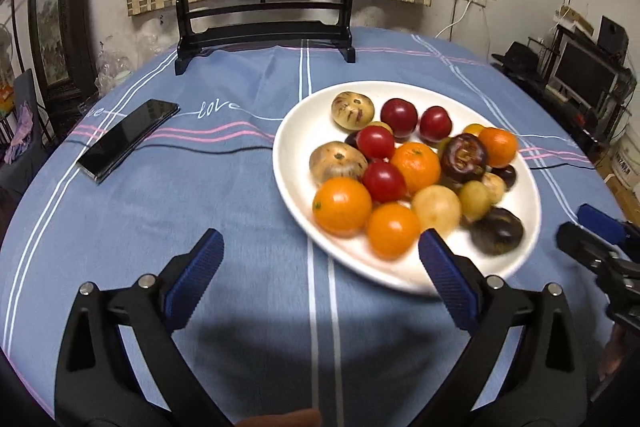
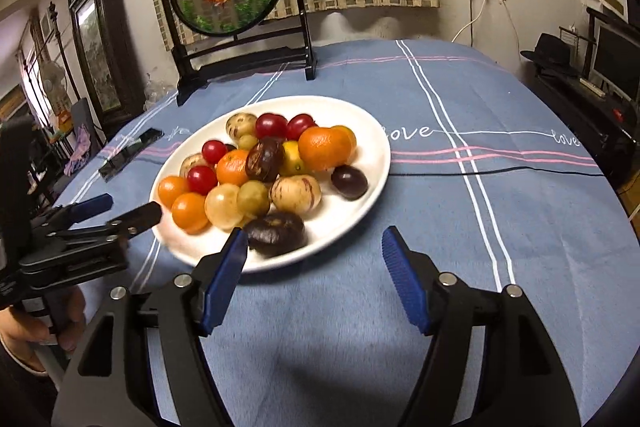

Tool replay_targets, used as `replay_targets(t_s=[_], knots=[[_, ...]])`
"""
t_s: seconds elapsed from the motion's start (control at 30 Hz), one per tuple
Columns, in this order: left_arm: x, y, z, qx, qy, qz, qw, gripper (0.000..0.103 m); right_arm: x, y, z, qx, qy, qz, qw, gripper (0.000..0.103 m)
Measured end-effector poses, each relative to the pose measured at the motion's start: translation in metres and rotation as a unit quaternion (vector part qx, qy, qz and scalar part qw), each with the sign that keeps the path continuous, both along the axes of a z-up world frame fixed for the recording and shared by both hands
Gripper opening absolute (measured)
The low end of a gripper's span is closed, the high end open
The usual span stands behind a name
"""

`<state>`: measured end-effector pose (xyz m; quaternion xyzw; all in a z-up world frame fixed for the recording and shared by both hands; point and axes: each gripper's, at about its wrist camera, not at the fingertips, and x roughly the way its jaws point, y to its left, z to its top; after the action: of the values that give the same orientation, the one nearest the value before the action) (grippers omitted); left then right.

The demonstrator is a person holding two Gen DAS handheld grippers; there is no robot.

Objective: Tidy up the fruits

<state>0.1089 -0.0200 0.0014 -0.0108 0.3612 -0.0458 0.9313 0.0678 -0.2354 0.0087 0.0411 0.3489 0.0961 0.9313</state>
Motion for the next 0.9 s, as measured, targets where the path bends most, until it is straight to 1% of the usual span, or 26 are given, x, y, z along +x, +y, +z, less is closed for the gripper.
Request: replay_targets(t_s=[0.13, 0.23, 0.33, 0.5, 0.67, 0.77, 0.9], knots=[[-0.022, -0.006, -0.001, 0.014, -0.007, -0.016, 0.9997, 0.101, -0.008, 0.007, -0.004, -0.018, 0.008, 0.005, 1.000, 0.070], [-0.027, -0.007, -0.004, 0.005, 0.006, -0.027, 0.9996, 0.101, -0.015, 0.012, -0.005, -0.031, 0.008, 0.009, 0.999, 0.070], [-0.036, -0.003, -0.003, -0.002, 0.007, -0.024, 0.9997, 0.101, -0.020, 0.016, -0.007, -0.043, 0.010, 0.008, 0.999, 0.070], [-0.048, -0.008, -0.006, -0.001, 0.012, -0.037, 0.9992, 0.101, -0.023, 0.012, -0.010, -0.039, 0.017, -0.001, 0.999, 0.070], [-0.053, -0.014, -0.011, 0.001, 0.019, -0.052, 0.9985, 0.101, -0.023, 0.011, -0.013, -0.032, 0.028, -0.002, 0.999, 0.070], [-0.057, -0.019, -0.012, 0.013, 0.015, -0.054, 0.9983, 0.101, -0.023, 0.013, -0.016, -0.027, 0.040, 0.001, 0.999, 0.070], [-0.058, -0.021, -0.014, 0.020, 0.016, -0.057, 0.9981, 0.101, -0.021, 0.015, -0.025, -0.018, 0.066, 0.008, 0.998, 0.070]])
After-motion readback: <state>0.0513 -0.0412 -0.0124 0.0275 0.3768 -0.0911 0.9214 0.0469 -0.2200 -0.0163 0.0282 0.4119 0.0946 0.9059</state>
